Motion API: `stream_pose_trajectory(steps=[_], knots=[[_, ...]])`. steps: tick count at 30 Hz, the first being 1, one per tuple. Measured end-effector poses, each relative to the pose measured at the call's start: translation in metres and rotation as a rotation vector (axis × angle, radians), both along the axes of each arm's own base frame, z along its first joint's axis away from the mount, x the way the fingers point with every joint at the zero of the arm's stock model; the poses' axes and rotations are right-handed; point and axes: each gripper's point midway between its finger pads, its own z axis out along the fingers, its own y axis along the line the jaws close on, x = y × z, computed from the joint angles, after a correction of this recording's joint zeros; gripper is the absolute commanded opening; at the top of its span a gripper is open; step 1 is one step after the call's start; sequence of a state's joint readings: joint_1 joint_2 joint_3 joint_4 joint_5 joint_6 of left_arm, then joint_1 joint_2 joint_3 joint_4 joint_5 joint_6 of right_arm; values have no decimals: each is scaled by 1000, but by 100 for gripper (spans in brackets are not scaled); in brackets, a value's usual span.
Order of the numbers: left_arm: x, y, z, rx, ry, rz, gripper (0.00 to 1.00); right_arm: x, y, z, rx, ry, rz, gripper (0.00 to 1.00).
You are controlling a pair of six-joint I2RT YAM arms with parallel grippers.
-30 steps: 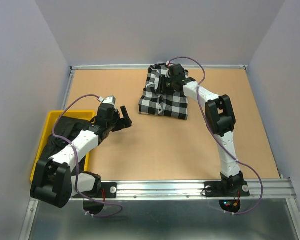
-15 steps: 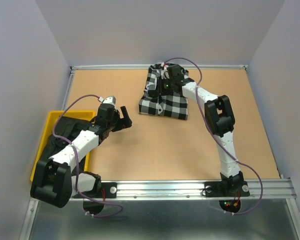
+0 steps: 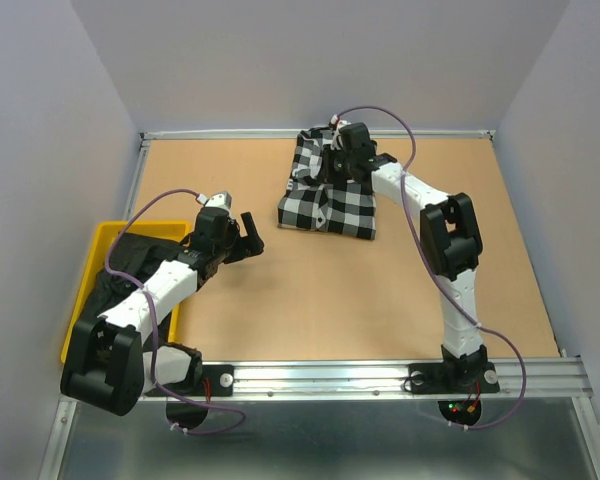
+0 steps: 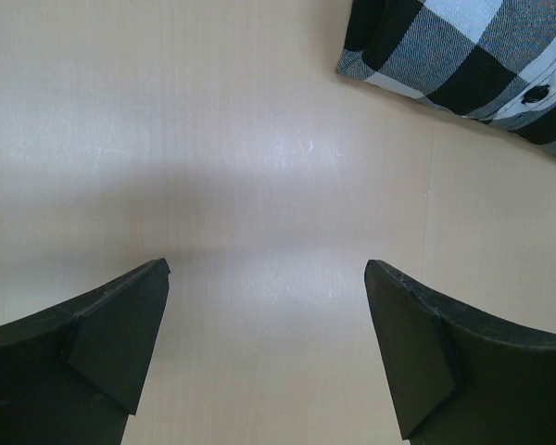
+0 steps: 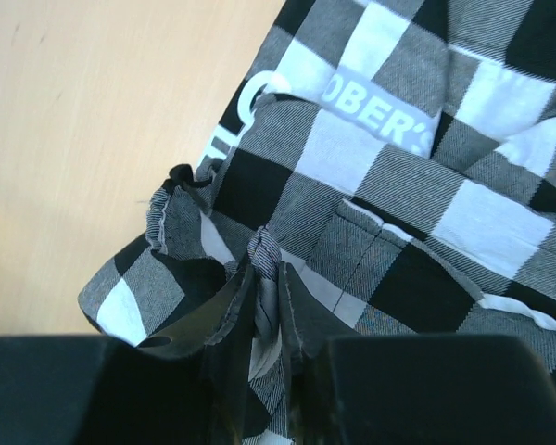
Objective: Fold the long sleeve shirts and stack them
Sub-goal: Fold the shirt
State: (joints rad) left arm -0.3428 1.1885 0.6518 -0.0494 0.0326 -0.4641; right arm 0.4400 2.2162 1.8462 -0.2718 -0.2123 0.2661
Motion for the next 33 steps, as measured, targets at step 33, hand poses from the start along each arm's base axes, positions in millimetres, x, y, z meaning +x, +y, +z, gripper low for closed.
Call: stream_pose_trajectory(steps=[33], knots=[[0, 0, 0, -9, 4, 9, 98, 28, -37, -19, 116, -52, -444, 28]])
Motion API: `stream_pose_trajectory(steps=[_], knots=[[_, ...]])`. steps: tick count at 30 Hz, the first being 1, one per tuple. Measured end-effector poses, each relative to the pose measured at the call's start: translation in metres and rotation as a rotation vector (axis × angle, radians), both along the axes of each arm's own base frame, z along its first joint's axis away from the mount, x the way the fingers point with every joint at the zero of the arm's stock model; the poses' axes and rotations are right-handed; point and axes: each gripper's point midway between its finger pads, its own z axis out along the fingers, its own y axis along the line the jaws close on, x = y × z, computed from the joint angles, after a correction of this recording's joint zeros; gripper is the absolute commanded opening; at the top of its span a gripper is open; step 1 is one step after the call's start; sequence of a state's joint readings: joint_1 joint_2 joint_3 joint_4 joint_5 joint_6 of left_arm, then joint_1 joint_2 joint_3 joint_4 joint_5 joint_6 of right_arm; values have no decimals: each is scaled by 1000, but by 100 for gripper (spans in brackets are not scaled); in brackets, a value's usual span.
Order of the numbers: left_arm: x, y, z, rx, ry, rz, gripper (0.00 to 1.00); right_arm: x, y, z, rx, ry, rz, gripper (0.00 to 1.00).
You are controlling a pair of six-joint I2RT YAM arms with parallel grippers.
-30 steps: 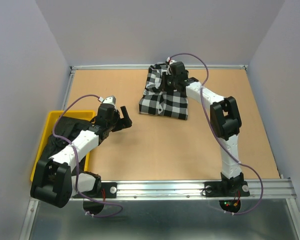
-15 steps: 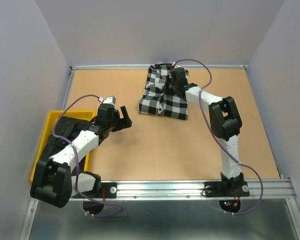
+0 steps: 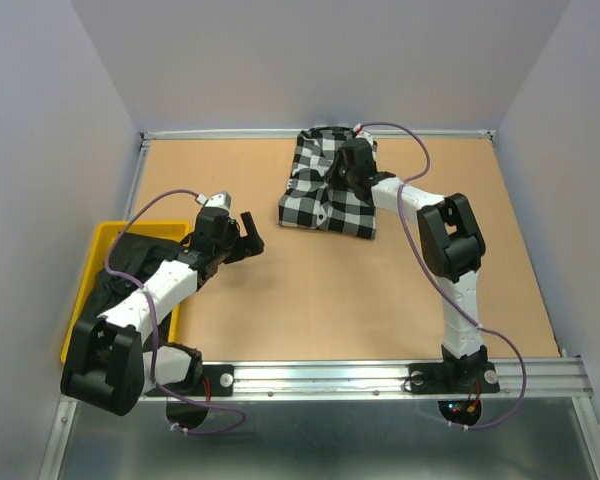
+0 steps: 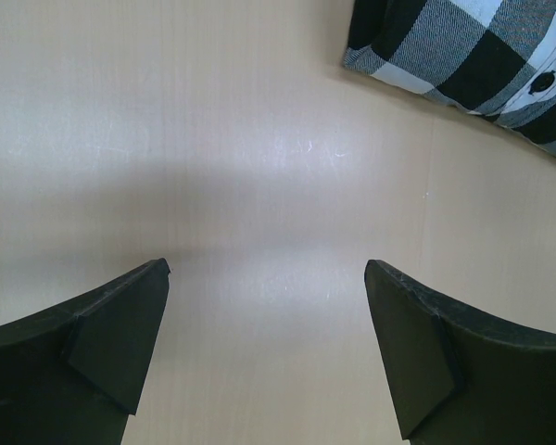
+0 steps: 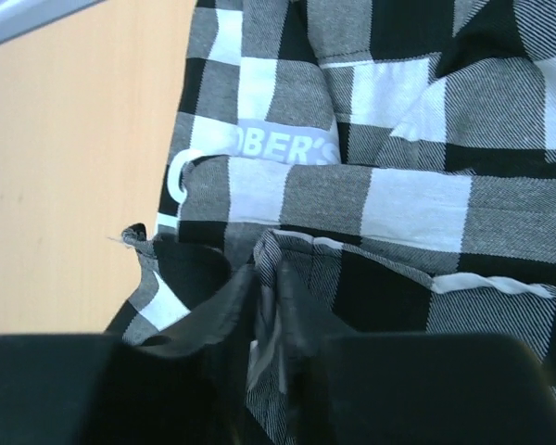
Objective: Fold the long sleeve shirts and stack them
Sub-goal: Fold the shirt
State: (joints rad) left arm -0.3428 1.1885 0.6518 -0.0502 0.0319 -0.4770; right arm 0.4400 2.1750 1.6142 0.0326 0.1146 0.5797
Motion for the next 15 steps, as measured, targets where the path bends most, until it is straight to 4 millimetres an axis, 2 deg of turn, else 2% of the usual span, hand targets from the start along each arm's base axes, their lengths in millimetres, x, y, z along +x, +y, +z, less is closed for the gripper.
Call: stream_pose_trajectory(steps=[4, 6, 8, 9, 11, 14, 15], knots=[[0, 0, 0, -1, 1, 2, 98, 4, 3, 7, 21, -27, 3, 43], [0, 0, 0, -1, 1, 3, 98, 6, 1, 8, 15, -38, -10, 57], [0, 0, 0, -2, 3, 5, 98, 8, -3, 10, 10, -47, -29, 59], [0, 0, -1, -4, 4, 5, 98, 6, -8, 10, 7, -45, -38, 64], [2, -2, -2, -8, 19, 6, 98, 2, -15, 12, 7, -40, -44, 66], [12, -9, -1, -20, 42, 5, 98, -9, -35, 20, 17, -29, -57, 67], [19, -12, 0, -26, 48, 4, 98, -11, -47, 29, 26, -34, -71, 67]])
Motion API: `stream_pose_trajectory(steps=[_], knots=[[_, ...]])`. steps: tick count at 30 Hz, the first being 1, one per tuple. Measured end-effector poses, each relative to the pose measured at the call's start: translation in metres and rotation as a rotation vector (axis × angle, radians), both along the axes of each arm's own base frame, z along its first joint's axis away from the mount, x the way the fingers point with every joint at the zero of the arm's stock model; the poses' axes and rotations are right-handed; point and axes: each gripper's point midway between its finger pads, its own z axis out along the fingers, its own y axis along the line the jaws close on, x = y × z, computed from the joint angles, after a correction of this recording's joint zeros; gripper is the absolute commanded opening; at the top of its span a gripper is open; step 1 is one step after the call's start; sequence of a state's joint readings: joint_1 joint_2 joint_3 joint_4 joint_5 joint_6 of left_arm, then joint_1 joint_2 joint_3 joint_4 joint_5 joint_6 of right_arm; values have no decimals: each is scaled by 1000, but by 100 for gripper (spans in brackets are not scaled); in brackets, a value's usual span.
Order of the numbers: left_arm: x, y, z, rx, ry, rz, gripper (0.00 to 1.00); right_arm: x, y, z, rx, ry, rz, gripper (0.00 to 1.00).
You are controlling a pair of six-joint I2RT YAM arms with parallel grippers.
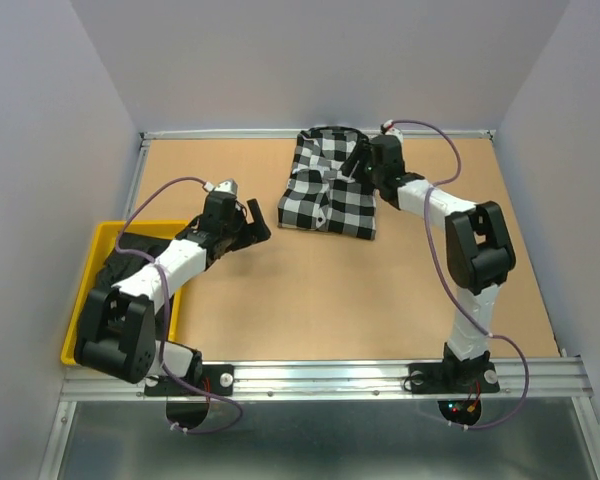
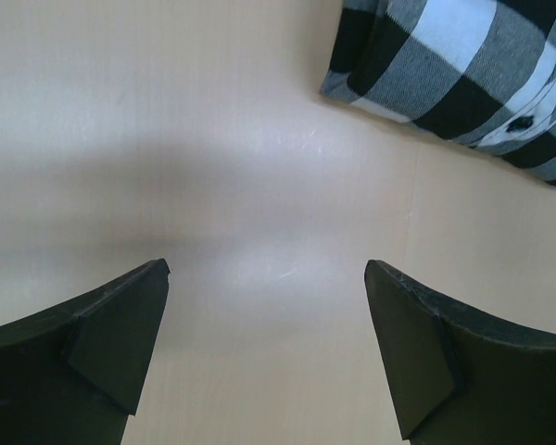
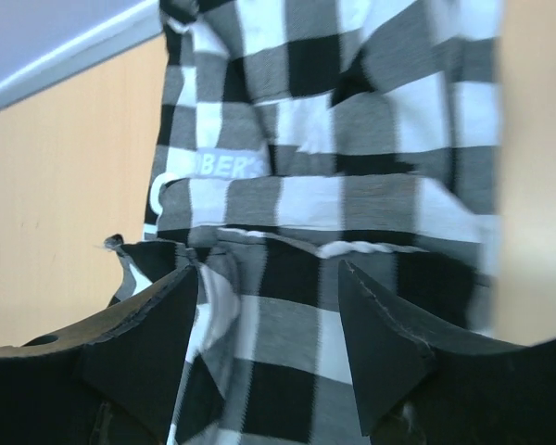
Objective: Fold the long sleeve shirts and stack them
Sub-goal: Fold the shirt
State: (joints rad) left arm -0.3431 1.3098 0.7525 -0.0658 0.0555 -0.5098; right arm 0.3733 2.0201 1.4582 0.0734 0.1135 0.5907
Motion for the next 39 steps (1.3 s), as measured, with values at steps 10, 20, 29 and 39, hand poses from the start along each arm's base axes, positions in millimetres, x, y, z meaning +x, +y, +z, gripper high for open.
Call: stream_pose_trajectory(steps=[10, 20, 29, 39], knots=[[82, -51, 13, -121, 20, -32, 97, -48, -89, 18, 146, 55, -64, 69], [111, -78, -44, -187, 163, -37, 89, -100, -69, -30, 239, 236, 38, 70], [120, -85, -51, -224, 169, -28, 66, -112, -56, -69, 282, 340, 95, 66], [114, -84, -67, -219, 206, -20, 11, -118, -39, -87, 326, 372, 163, 12]])
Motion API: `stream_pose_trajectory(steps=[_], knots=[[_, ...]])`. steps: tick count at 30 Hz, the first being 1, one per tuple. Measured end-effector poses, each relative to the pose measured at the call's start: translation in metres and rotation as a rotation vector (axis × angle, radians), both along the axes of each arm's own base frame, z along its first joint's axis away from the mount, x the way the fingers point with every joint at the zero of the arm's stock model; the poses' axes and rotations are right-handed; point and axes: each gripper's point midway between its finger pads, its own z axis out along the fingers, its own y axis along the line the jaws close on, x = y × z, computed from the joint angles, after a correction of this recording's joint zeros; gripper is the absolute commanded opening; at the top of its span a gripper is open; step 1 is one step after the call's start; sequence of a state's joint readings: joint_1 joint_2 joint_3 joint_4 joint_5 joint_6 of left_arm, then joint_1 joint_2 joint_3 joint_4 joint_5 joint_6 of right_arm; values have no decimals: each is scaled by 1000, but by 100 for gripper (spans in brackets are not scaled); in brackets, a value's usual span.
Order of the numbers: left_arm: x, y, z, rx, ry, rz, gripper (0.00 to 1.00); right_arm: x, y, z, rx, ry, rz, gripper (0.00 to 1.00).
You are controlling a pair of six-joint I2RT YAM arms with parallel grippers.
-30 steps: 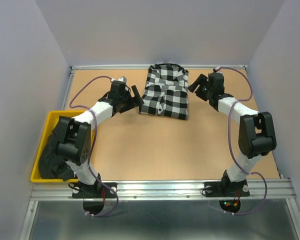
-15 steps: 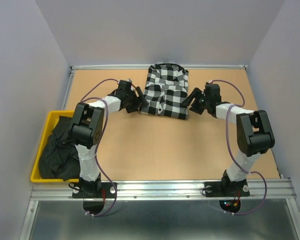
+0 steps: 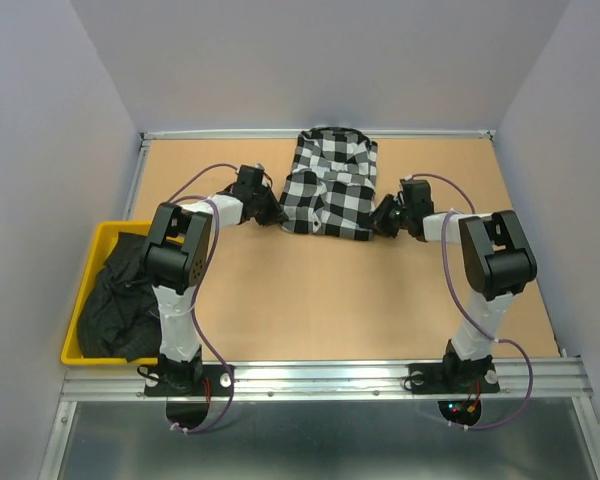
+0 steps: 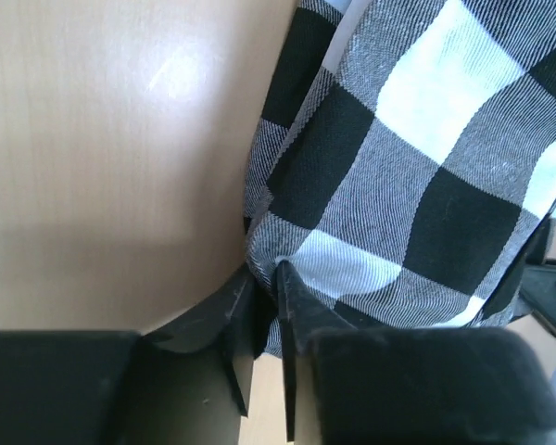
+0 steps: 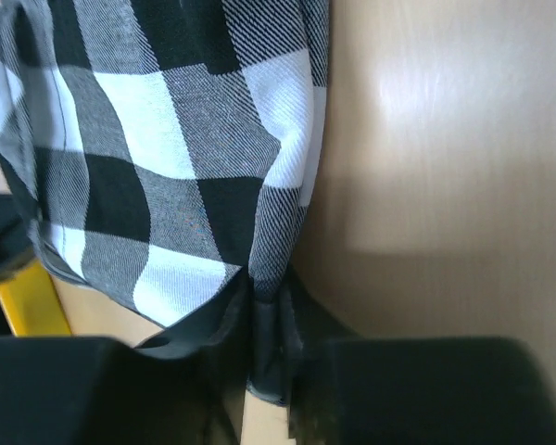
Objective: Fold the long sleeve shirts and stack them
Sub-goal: Fold the shirt
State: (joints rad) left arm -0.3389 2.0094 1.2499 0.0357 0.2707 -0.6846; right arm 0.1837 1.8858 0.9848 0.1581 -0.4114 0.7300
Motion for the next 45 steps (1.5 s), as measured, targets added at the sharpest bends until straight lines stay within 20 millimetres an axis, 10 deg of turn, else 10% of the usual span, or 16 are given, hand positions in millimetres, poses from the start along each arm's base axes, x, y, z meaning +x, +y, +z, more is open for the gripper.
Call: stream_pose_trajectory(steps=[12, 19, 26, 36, 45], knots=[[-72, 21, -6, 21, 51, -28, 7, -74, 14, -12, 30, 71, 87, 7], [-118, 43, -5, 79, 102, -40, 43, -121, 23, -5, -10, 109, 148, 52], [-131, 72, 21, 208, 90, 10, 84, -99, 4, 42, -151, -12, 119, 81], [-104, 48, 123, 157, -215, -2, 63, -57, 40, 121, -22, -185, 167, 89], [-109, -3, 96, 85, -204, -122, 50, -54, 103, 90, 154, -102, 245, 89]])
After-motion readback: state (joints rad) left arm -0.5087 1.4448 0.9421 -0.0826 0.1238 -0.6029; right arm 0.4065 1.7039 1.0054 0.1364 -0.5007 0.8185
